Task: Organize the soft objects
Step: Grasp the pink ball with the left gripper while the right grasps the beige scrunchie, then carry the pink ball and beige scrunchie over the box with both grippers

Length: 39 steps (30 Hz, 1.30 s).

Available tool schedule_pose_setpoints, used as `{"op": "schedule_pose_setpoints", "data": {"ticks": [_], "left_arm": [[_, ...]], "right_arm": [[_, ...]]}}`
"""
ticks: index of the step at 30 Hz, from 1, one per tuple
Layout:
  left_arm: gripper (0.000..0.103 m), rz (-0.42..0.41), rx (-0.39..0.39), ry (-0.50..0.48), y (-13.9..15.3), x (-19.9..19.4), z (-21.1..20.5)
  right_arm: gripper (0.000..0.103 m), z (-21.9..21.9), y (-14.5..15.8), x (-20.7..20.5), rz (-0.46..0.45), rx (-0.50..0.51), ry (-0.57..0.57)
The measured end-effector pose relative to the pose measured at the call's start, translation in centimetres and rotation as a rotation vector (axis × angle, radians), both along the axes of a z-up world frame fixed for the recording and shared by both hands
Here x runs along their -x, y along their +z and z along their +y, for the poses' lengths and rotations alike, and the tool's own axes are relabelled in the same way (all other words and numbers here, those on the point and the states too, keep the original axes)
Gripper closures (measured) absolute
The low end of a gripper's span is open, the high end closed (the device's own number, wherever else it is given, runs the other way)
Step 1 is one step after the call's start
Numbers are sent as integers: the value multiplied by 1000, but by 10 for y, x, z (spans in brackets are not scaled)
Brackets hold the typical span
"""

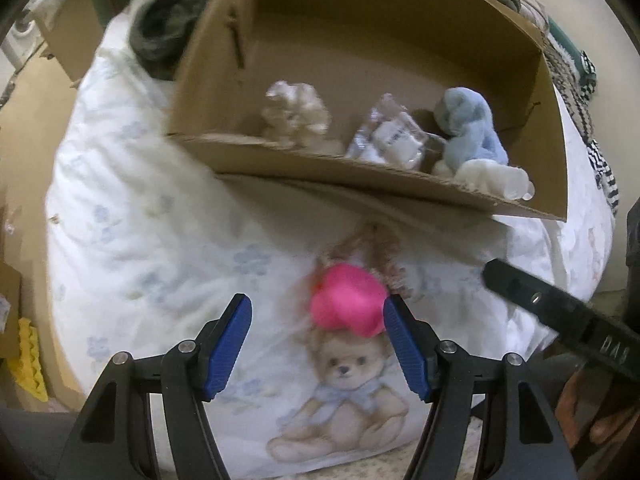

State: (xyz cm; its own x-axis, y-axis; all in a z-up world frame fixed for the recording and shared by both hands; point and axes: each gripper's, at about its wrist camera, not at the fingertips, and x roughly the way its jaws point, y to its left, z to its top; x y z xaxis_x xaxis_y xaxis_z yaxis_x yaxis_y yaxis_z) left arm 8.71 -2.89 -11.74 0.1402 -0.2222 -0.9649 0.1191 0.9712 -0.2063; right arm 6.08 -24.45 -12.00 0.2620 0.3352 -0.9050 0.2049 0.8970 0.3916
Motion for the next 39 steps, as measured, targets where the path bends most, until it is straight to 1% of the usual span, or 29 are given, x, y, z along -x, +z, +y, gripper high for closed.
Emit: {"op": "schedule_pose_setpoints", "data": {"ticks": [3, 5, 6, 7, 9, 13, 15, 17, 21, 28, 29, 31, 33, 34, 35, 36, 39], "left_arm": [[37, 29, 7, -26, -11, -5, -15], [42, 42, -11, -42, -19, -7, -22], [54, 51, -23, -53, -23, -8, -25], [58, 72, -27, -69, -28, -9, -27], [59, 75, -18, -70, -27, -10, -25], [60, 33, -12, -19, -10, -14, -8], [64, 14, -23, 15, -4, -14, 4], [64, -2, -48, 55, 0, -13, 17], [64, -5, -45, 89, -2, -10, 34], [64, -9, -71, 111, -6, -13, 48], [64, -11, -73, 112, -2, -14, 53], [64, -22, -73, 103, 2, -14, 58], [64, -31, -82, 89, 3, -15, 55], [64, -33, -86, 86, 3, -14, 54], [64, -36, -90, 83, 2, -14, 52], [64, -38, -92, 84, 2, -13, 50], [64, -47, -97, 91, 3, -12, 50]], "right_arm": [[22, 0, -2, -2, 9, 9, 3], [22, -1, -5, -2, 17, 12, -1], [22, -2, -6, -2, 21, 12, -3], [22, -2, -7, -2, 24, 14, -4], [22, -2, -10, -2, 30, 17, -6], [22, 4, -16, -6, 45, -4, 12], [22, 11, -20, -8, 53, -40, 24], [22, 20, -22, -12, 56, -51, 41], [22, 47, -29, -24, 65, -22, 112], [22, 101, -47, -38, 83, 93, 291], [22, 106, -49, -37, 86, 109, 319], [28, 118, -54, -35, 95, 140, 373], [50, 124, -53, -34, 76, 198, 397], [57, 124, -52, -35, 70, 204, 401], [76, 122, -50, -35, 64, 200, 396], [86, 120, -49, -36, 61, 190, 385], [87, 112, -43, -38, 49, 154, 358]]}}
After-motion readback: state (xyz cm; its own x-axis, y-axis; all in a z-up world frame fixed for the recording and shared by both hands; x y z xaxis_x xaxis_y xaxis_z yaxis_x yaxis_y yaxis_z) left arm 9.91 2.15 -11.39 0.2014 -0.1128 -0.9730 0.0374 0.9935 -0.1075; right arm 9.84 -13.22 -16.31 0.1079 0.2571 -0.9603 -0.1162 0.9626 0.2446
